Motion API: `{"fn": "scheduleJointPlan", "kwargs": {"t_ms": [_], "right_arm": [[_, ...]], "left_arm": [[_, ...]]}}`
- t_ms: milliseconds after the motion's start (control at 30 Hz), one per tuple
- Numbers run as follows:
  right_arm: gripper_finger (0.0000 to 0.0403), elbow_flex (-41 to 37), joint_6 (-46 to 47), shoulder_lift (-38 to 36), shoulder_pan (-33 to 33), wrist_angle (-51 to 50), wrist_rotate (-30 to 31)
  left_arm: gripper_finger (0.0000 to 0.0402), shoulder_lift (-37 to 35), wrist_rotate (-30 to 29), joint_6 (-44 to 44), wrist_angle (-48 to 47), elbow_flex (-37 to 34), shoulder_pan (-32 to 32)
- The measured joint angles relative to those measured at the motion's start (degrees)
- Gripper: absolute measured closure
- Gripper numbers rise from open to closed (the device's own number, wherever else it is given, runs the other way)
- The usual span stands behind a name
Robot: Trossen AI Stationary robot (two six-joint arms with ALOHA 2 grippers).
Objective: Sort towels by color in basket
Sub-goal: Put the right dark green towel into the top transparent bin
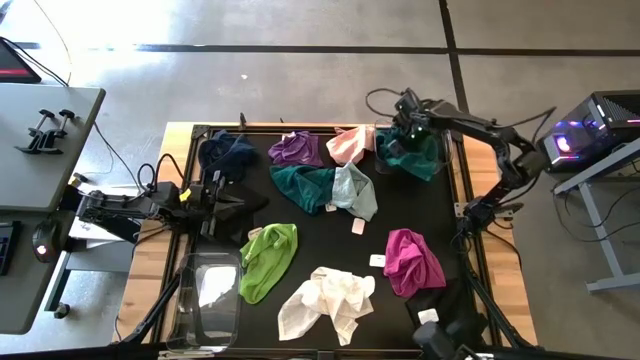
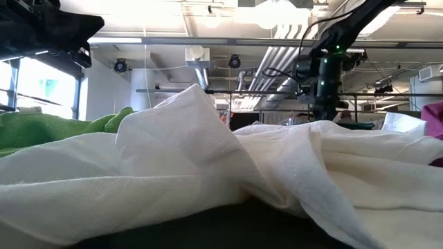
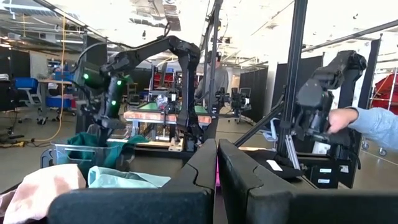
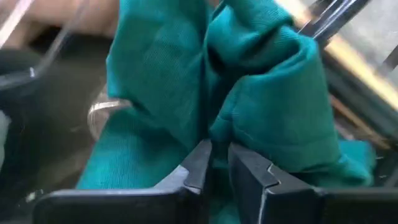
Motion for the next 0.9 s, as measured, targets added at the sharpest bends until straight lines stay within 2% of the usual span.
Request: {"fn": "scheduleJointPlan", "kwargs": {"t_ms": [200, 500, 700, 900], "right_arm": [[0.0368, -0.39, -4.22, 1.31, 0.21, -6.17, -1.23], [0.0368, 3.12, -4.24, -9.44, 2.29, -9.3, -2.59], [0.0368, 3.07, -3.43, -12.18, 8.23, -20.57, -12.41], [0.0368, -2.66, -2.2, -10.64, 15.99, -22.27, -12.31]], "left_arm": [[0.0396, 0.0, 0.0, -0.02, -0.07, 0.0, 0.0], [0.0396, 0.0, 0.02, -0.13, -0.11, 0.0, 0.0], [0.0396, 0.0, 0.02, -0.08, -0.12, 0.0, 0.0], [0.0396, 0.0, 0.02, -0.01, -0.16, 0.0, -0.01]]}}
